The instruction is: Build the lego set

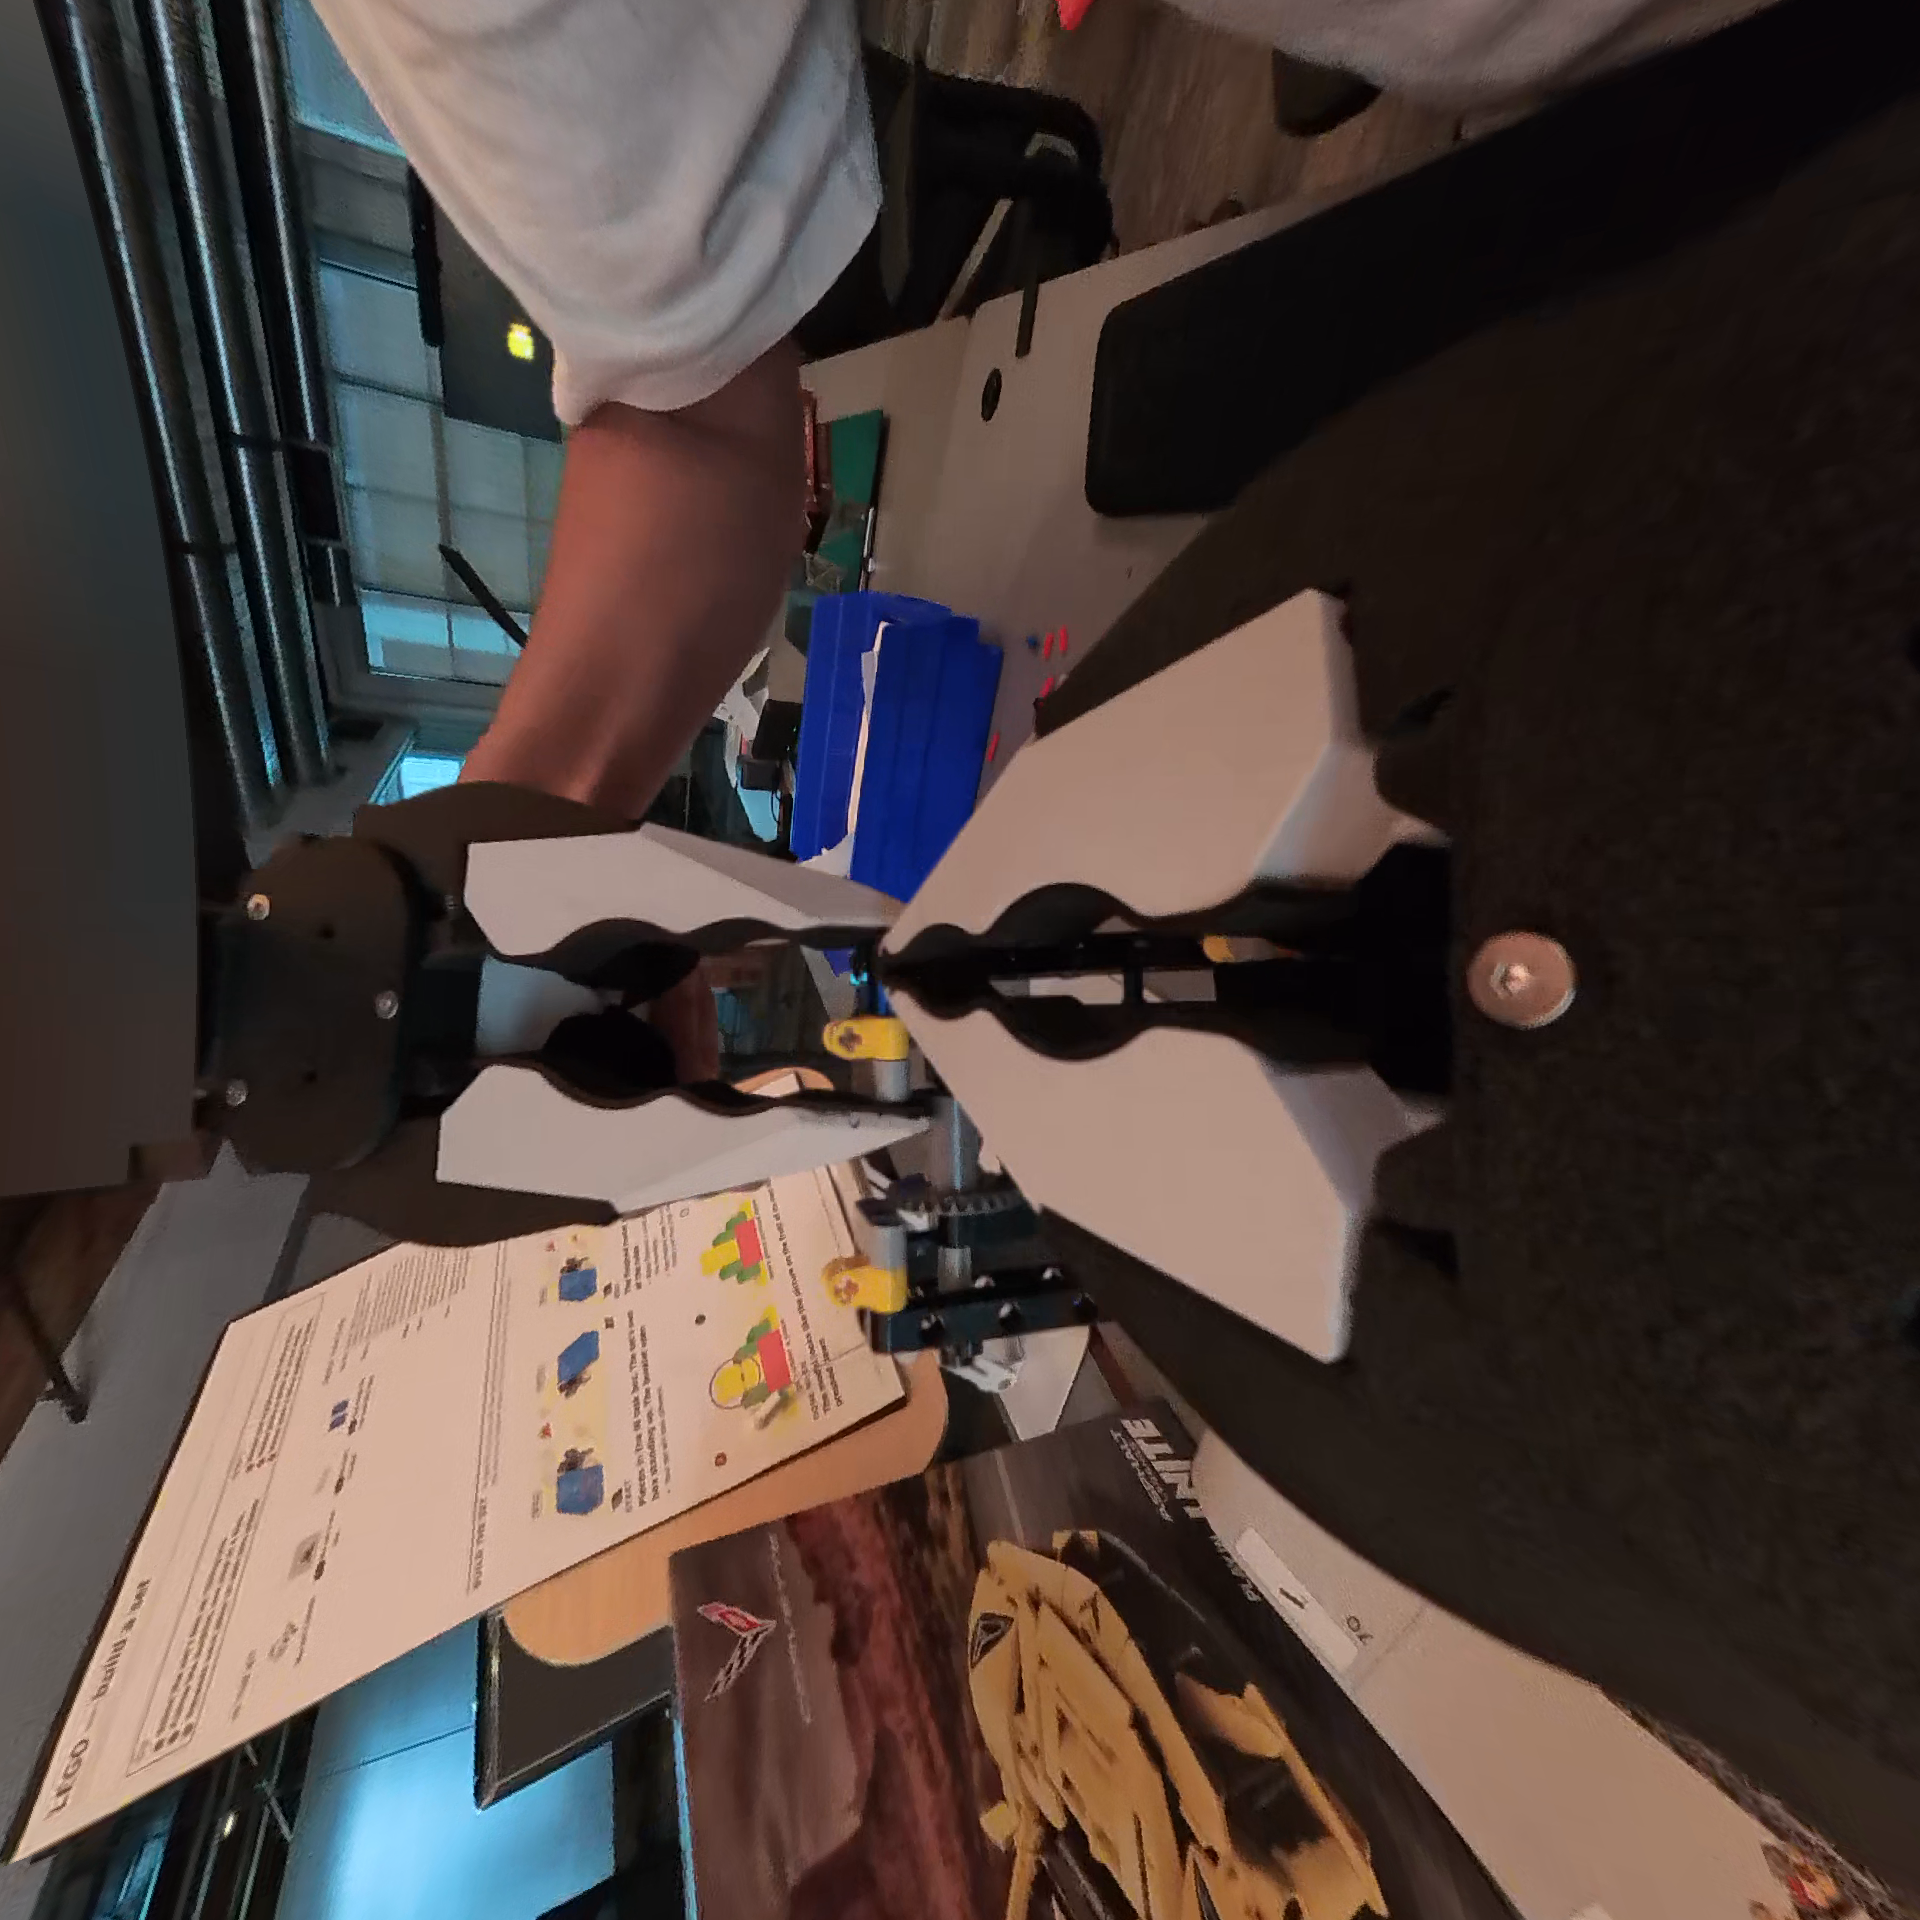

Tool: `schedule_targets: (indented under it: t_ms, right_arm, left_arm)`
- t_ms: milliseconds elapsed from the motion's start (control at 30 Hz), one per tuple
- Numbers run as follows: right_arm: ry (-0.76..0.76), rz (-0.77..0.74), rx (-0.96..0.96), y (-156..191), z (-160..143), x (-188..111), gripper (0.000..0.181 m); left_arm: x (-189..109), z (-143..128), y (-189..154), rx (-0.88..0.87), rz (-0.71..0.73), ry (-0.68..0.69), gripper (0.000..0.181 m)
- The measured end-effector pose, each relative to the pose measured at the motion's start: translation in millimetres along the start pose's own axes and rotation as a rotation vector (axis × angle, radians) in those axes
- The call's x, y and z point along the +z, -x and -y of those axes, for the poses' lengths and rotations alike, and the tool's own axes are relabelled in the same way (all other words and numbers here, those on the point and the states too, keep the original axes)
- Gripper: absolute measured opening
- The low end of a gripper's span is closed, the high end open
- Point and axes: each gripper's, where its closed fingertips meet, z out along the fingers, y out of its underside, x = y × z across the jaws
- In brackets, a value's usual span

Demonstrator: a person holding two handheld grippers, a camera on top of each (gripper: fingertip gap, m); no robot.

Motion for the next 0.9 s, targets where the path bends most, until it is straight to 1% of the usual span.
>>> schedule_targets:
  t_ms: [233,367,467,900]
  right_arm:
    - [-0.031,0.004,-0.008,0.3,6.0,3.6,0.032]
    - [-0.031,0.006,-0.015,0.9,7.9,4.6,0.032]
    - [-0.033,0.007,-0.017,0.4,9.4,5.5,0.032]
    - [-0.003,-0.006,0.010,-0.4,6.1,5.8,0.032]
  left_arm:
    - [-5.2,6.0,5.9,-0.047,-0.005,-0.004,0.000]
    - [-8.8,-1.0,7.5,0.023,-0.002,0.058,0.000]
    - [-9.1,0.7,4.2,0.024,-0.029,0.053,0.000]
    - [-5.9,0.2,5.5,0.037,0.005,0.047,0.000]
